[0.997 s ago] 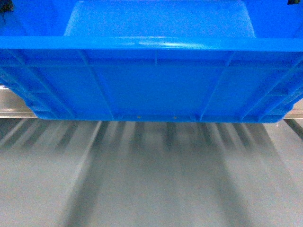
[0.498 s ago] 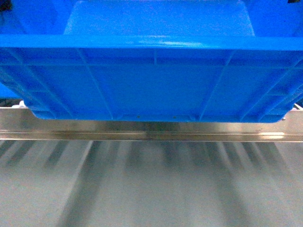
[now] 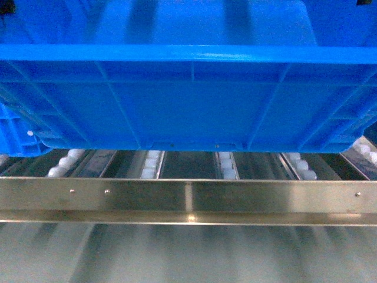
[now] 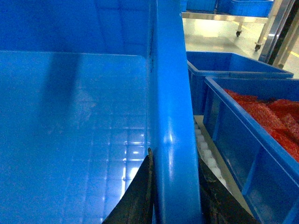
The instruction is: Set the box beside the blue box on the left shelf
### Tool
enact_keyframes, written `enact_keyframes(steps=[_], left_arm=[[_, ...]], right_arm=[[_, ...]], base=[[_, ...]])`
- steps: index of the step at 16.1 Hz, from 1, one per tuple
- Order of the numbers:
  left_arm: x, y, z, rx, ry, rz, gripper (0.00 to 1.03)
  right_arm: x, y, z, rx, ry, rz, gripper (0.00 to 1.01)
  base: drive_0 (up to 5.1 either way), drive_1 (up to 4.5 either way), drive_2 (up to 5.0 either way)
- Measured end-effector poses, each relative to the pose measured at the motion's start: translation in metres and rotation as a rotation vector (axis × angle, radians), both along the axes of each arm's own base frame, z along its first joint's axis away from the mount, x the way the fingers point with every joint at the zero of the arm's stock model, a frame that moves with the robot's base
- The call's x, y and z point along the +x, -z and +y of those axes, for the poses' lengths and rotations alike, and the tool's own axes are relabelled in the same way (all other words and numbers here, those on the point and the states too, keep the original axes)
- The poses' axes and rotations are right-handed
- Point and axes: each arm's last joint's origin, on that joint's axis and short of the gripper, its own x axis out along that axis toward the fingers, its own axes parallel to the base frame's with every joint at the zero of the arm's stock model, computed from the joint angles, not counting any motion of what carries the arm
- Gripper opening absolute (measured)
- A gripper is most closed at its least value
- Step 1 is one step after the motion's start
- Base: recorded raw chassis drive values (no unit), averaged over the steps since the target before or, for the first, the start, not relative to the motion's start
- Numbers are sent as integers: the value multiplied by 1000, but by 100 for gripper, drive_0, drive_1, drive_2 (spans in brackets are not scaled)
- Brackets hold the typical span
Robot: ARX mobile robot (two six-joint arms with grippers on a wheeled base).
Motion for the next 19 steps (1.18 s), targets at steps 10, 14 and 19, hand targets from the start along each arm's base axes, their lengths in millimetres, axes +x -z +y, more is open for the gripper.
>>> enact_keyframes(steps=[10,14,19], left_arm=[[0,-1,0,-1,1,-5,14],[0,0,0,0,0,-2,14],[0,0,0,0,0,-1,14]], right_arm=[[0,-1,0,1,0,-4,17],[0,0,0,0,0,-1,17],[0,0,0,0,0,-1,17]], base=[[5,328,-319],[0,0,0],[0,0,0]])
